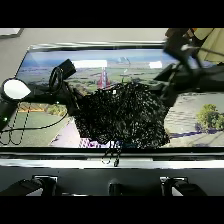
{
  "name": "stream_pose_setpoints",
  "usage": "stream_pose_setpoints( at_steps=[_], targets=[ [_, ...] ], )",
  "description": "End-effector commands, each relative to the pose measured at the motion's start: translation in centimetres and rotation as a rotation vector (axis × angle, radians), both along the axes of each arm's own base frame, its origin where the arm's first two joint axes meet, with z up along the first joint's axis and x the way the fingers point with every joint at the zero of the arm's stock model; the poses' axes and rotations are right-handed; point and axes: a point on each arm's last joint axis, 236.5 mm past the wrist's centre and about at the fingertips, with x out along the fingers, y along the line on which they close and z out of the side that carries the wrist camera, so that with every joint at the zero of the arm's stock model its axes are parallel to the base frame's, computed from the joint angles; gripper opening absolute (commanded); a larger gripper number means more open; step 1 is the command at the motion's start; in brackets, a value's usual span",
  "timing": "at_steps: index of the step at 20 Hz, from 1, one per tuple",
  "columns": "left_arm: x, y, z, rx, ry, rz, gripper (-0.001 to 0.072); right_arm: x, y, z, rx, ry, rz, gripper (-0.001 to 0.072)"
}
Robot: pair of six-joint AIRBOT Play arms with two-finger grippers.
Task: Fold the clothes and pants, and hang the long-sleeved shirts on hangers.
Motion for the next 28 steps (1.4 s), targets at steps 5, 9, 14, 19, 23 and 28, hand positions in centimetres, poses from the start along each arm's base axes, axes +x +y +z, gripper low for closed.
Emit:
stream_pose_setpoints(
  at_steps=[5, 9, 14, 19, 23, 28],
  targets=[
    [0.2, 0.3, 2.8, -0.016, -0.113, 0.006, 0.0013, -1.0, -9.8, 2.0, -0.001, -0.022, -0.285, 0.0424],
    [-1.0, 0.5, 4.6, -0.032, -0.147, -0.002, 0.0013, 0.0, -10.3, -1.6, 0.002, 0.056, -0.256, 0.0495],
    [-3.5, -0.6, 6.0, -0.039, -0.166, -0.062, 0.0014, 2.8, -8.8, -4.4, 0.044, 0.066, -0.120, 0.0502],
    [-4.9, -2.2, 5.9, -0.040, -0.160, -0.118, 0.0014, 5.5, -7.2, -6.5, 0.115, 0.061, 0.002, 0.0554],
    [-5.0, -2.3, 5.8, -0.041, -0.159, -0.121, 0.0014, 5.6, -7.1, -9.2, 0.129, 0.151, 0.037, 0.0562],
    [-5.0, -2.3, 5.8, -0.041, -0.159, -0.121, 0.0014, 5.9, -4.3, -11.5, 0.116, 0.201, 0.106, 0.0562]
  ],
)
